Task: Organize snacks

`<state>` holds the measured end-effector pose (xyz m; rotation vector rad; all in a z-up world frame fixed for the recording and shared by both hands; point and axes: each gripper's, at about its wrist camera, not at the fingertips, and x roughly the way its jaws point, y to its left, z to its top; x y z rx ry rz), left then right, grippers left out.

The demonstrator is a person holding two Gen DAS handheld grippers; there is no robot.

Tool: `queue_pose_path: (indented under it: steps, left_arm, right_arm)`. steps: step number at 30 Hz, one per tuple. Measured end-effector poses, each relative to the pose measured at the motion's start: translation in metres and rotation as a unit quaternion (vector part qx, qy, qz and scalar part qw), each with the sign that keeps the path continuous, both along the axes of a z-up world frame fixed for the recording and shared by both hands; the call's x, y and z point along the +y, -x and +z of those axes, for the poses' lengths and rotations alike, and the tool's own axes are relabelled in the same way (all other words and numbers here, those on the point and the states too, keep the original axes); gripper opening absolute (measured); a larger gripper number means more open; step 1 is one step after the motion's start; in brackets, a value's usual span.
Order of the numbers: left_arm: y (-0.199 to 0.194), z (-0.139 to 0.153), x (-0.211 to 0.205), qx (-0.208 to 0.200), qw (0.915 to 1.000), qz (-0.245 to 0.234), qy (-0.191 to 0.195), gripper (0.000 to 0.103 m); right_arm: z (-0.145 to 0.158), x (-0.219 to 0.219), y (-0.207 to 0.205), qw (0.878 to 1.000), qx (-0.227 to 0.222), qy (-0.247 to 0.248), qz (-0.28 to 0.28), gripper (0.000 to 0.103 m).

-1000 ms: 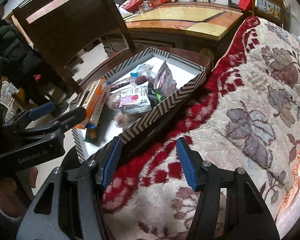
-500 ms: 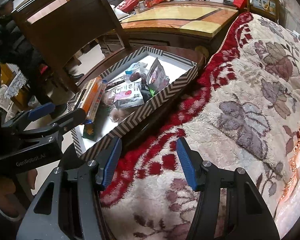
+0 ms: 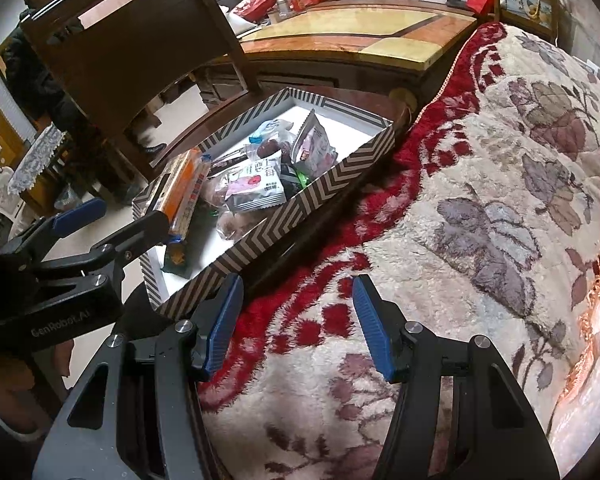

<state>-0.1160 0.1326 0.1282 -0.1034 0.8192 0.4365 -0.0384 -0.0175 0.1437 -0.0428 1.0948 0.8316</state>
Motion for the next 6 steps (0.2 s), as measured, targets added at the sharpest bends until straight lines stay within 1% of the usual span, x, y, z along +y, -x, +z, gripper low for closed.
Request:
queue_pose_path:
  steps: [3, 6]
  left_arm:
    - [-0.003, 0.000, -0.006, -0.002, 0.9999, -0.012, 0.002, 0.097]
    - [-0.012, 0.003, -0.018, -0.003, 0.9993, -0.032, 0.017, 0.097]
  right_arm:
    - [0.002, -0.009, -0.003, 1.000, -0.002, -0.001, -0.009, 0.057]
    - [0.004, -0.027, -0.007, 1.000, -0.005, -0.002, -0.027, 0.057]
